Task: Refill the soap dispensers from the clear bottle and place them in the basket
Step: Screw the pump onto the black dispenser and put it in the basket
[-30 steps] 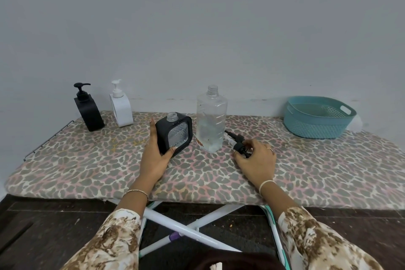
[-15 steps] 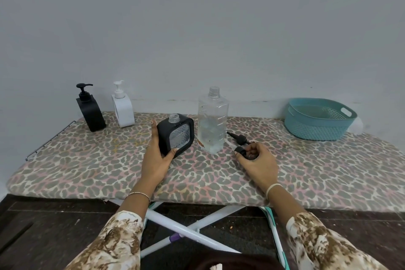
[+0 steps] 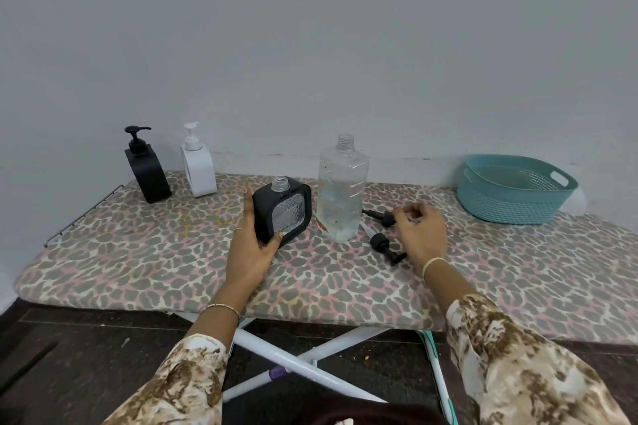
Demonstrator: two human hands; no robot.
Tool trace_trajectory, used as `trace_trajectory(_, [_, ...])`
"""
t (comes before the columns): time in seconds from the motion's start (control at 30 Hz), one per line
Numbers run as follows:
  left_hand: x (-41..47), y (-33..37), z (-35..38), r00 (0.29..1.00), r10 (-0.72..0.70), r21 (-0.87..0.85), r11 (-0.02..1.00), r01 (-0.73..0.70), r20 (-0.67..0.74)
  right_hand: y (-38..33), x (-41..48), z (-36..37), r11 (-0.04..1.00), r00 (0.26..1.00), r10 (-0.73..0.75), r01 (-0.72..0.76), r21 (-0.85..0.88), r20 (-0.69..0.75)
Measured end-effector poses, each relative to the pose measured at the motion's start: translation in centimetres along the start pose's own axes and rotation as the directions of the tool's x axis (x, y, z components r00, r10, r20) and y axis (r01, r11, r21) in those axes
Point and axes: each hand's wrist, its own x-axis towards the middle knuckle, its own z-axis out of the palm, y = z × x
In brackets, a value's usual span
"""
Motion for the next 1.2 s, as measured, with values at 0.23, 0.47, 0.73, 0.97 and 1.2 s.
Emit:
trace_trajectory(0.23, [0.2, -0.3, 0.2, 1.000, 0.012, -0.003, 1.000, -0.012, -0.018, 1.6, 2.4, 0.0, 0.969, 0.953, 0.124, -0.057, -0.239, 0.275])
trace_trajectory(0.47, [0.1, -0.3, 0.2, 0.998, 0.043, 0.020, 0.999, -0.042, -0.042, 0.9, 1.8, -1.4, 0.924, 0.945, 0.239, -0.292, 0.247, 0.223])
trace_trajectory(0.73, [-0.1, 0.1, 0.1, 0.999, 0.012, 0.039, 0.999, -0.011, -0.032, -1.5, 2.1, -4.1, 0.623, 0.954, 0.280, -0.266, 0.736, 0.108])
trace_trajectory(0.97, [-0.3, 0.5, 0.0, 1.000, -0.015, 0.011, 1.000, 0.015, -0.017, -5.6, 1.3, -6.9, 0.596, 0.989, 0.148, -0.100, 0.797, 0.014])
trace_trajectory(1.2, [-0.5, 1.0, -0.3, 1.000, -0.019, 0.040, 0.999, 0.019, 0.000, -10.8, -0.5, -7.3, 0.508, 0.998, 0.047, -0.050, 0.860, 0.030])
